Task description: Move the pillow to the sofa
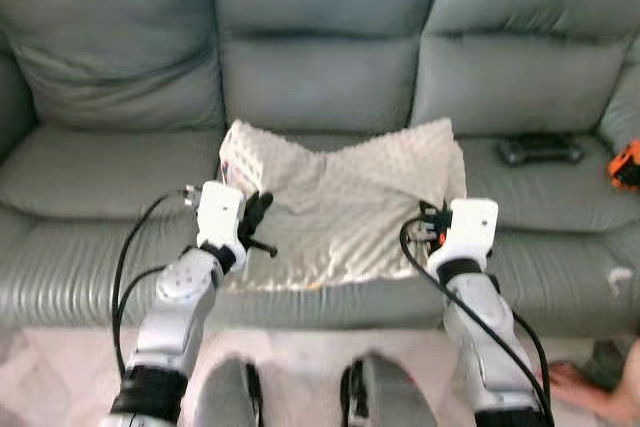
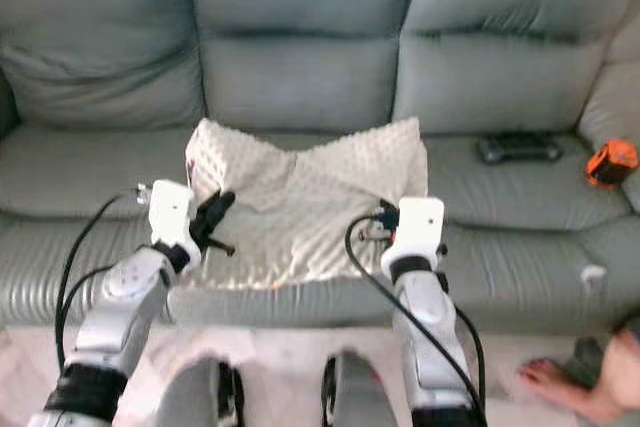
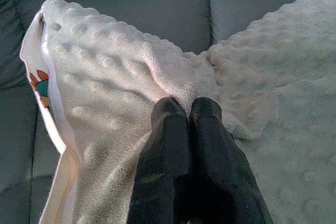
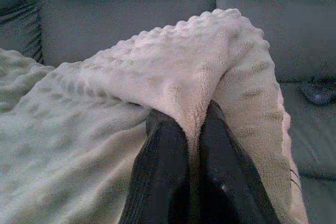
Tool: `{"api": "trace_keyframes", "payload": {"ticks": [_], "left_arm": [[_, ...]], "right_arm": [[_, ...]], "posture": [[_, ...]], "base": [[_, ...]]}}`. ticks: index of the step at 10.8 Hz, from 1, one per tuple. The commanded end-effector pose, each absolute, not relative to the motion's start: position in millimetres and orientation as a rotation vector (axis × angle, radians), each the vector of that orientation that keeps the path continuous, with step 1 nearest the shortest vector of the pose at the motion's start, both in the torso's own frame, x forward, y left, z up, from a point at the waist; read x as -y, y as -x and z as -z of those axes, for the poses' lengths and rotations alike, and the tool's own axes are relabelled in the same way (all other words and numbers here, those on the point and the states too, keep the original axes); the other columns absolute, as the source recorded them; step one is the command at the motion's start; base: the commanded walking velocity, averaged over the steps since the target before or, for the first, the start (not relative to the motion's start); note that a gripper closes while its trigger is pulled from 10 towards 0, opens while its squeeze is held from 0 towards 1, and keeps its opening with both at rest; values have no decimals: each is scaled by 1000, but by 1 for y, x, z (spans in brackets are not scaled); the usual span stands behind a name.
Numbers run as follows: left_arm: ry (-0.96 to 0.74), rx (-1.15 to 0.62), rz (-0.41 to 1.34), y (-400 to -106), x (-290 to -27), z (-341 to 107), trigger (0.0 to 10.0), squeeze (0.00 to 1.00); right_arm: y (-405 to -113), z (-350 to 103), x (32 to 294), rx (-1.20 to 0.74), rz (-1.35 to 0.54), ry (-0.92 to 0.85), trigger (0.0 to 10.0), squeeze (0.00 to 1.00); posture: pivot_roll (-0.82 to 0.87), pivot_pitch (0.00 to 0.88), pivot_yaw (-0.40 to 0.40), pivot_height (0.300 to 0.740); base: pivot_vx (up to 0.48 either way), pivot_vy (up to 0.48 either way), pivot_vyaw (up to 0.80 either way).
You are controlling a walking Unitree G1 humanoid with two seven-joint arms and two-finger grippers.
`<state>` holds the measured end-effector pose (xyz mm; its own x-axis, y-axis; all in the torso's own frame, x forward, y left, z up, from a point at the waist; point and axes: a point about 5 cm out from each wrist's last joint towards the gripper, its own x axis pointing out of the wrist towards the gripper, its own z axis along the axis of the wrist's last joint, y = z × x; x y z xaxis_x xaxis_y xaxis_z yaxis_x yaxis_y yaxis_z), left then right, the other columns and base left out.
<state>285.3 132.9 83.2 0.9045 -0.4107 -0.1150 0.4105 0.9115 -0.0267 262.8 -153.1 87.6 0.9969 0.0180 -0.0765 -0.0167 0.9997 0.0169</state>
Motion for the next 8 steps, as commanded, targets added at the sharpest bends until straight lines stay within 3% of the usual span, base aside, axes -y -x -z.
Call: {"api": "trace_keyframes", "payload": {"ticks": [1, 8], "left_arm": [[-14, -100, 441, -284, -129, -87, 10000, 0], [9, -84, 456, -283, -128, -89, 10000, 0]], "right_arm": [[-262, -88, 152, -69, -24, -20, 10000, 0], [-260, -86, 153, -77, -27, -18, 10000, 0]], "posture": [[-114, 150, -2, 646], [-117, 165, 1, 646]], "base": [[0, 0, 0], [35, 0, 0]]}}
